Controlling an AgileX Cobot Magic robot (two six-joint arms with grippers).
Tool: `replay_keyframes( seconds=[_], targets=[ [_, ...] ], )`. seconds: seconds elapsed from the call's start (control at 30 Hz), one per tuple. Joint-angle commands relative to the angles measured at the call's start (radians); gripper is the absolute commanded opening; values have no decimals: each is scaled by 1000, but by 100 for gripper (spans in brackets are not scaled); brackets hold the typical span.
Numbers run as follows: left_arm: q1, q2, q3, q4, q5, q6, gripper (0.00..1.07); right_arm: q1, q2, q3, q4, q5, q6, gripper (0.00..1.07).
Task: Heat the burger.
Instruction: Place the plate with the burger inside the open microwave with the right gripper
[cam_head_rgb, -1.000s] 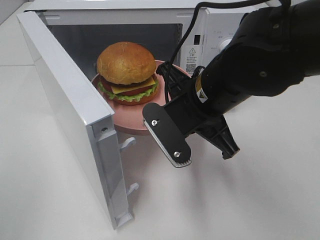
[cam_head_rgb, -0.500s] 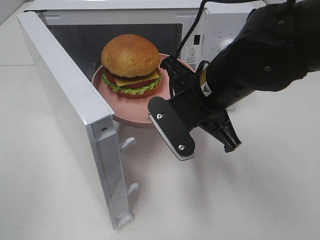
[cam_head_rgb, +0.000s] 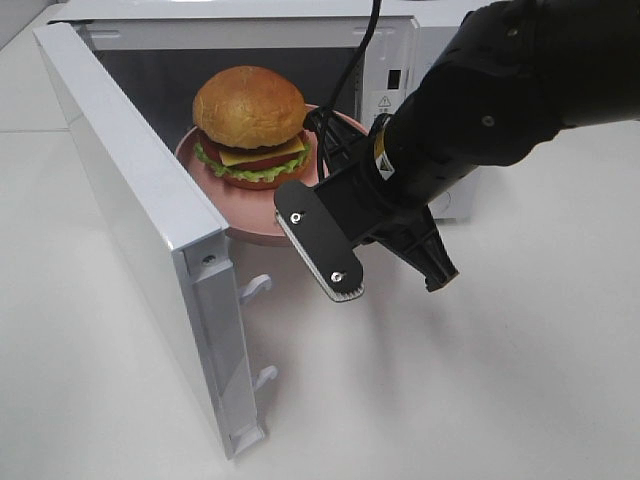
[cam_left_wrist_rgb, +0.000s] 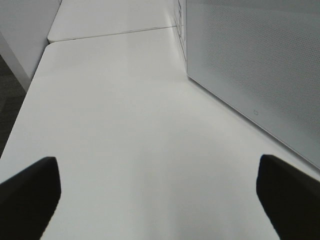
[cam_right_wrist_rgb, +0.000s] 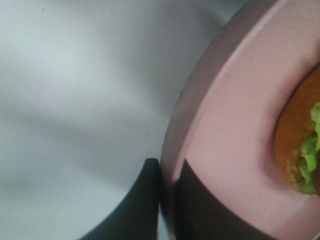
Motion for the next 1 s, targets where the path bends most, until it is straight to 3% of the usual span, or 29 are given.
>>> replay_keyframes(
  seconds=[0.03,1.0],
  targets=[
    [-6,-16,2,-1,-3,-4,101,-3,4,-47,-5,-37,-31,0],
    [-6,-16,2,-1,-3,-4,101,-3,193,-335,-8,47,-10,0]
  ],
)
